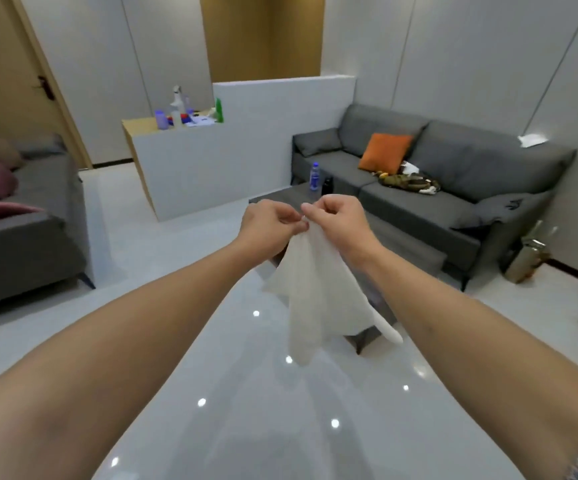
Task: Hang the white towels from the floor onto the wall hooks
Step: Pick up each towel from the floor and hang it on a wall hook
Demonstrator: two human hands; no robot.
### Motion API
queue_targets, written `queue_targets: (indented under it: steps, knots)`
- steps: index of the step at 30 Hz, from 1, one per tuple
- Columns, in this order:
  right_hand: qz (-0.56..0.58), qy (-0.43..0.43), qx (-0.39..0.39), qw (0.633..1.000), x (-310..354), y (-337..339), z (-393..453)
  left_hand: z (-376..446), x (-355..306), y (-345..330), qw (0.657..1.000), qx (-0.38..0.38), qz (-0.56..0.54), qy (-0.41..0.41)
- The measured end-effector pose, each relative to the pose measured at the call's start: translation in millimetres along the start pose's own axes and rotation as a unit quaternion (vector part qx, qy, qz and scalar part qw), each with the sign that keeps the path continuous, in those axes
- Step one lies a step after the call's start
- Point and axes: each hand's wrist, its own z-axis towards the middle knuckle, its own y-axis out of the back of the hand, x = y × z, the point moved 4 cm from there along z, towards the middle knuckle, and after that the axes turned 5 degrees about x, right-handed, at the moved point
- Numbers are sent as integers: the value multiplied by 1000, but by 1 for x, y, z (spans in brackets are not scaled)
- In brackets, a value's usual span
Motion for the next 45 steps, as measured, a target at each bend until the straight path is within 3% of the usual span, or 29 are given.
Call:
queue_targets:
  steps: [3, 5, 9, 11, 18, 23, 27, 28, 30, 33, 34, 36, 39, 42, 45]
  knots:
    - [29, -11, -52, 998, -28, 100, -23, 22, -63, -61, 999, -29, -23, -14]
    - [40, -32, -84, 995, -52, 168, -42, 34, -103, -108, 999, 0, -52, -10]
    - [-6, -53, -113, 992, -95, 283, -83, 40, -188, -235, 964, 250, -45, -75]
    - [-30, -63, -124, 990, -110, 330, -101, 34, -225, -295, 943, 312, -62, -100]
    - [-38, -162, -140, 976, -161, 456, -153, 52, -296, -412, 944, 286, -100, -129]
    - [-66, -271, -98, 955, -204, 508, -171, 108, -328, -440, 967, 156, -112, -167]
    - [-144, -331, -62, 930, -233, 545, -151, 171, -334, -457, 978, 90, -152, -110]
    - [-151, -337, -75, 926, -237, 555, -141, 190, -335, -463, 979, 108, -136, -103]
    - [-134, -326, -120, 928, -241, 569, -111, 218, -346, -482, 960, 225, -31, -166]
    - [-60, -275, -188, 941, -240, 577, -47, 231, -364, -523, 865, 416, 54, -274]
    - [-39, -256, -210, 943, -238, 580, -25, 241, -368, -532, 856, 420, 63, -294]
    - [-43, -233, -223, 946, -239, 590, 12, 273, -368, -538, 869, 388, 66, -299]
    - [-129, -293, -155, 935, -259, 611, 41, 341, -355, -533, 896, 344, 47, -278]
    - [-201, -391, -51, 897, -299, 622, 69, 403, -331, -522, 927, 314, -108, -173]
    - [-160, -413, -28, 896, -335, 619, 111, 443, -321, -522, 904, 330, -245, -116]
